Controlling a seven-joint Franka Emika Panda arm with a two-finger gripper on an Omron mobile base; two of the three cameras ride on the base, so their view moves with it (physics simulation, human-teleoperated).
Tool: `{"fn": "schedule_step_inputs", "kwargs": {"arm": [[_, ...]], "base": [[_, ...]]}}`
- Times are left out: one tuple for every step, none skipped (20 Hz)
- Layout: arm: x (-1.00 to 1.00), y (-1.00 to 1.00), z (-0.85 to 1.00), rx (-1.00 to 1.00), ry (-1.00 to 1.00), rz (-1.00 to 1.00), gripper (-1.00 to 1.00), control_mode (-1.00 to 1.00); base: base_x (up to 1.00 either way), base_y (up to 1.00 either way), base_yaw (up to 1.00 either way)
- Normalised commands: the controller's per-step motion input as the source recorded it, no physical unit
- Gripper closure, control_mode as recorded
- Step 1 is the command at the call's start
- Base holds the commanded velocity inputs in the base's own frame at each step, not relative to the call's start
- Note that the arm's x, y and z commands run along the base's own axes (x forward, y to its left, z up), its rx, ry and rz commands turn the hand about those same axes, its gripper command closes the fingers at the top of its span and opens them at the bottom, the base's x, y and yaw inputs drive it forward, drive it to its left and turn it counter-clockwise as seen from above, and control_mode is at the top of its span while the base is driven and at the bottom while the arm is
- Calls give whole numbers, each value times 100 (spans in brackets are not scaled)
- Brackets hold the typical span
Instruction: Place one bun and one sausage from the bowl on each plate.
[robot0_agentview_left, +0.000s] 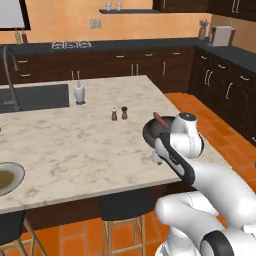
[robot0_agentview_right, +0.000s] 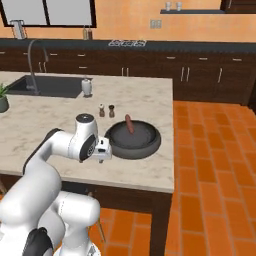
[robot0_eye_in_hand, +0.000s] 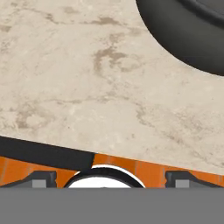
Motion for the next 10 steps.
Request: {"fn": "schedule_step_inputs", "kwargs": {"arm": [[0, 0, 0, 0, 0, 0, -100, 100], [0, 0, 0, 0, 0, 0, -100, 100], [0, 0, 0, 0, 0, 0, -100, 100], [0, 0, 0, 0, 0, 0, -100, 100], [0, 0, 0, 0, 0, 0, -100, 100], [0, 0, 0, 0, 0, 0, -100, 100], [0, 0, 0, 0, 0, 0, -100, 100], [0, 0, 0, 0, 0, 0, -100, 100], [0, 0, 0, 0, 0, 0, -100, 100], [0, 0, 0, 0, 0, 0, -100, 100]], "base": [[15, -64, 0], [24, -48, 0], [29, -33, 0], [31, -21, 0], [36, -13, 0], [42, -1, 0], [47, 0, 0], [50, 0, 0], [44, -10, 0], [32, -25, 0]]}}
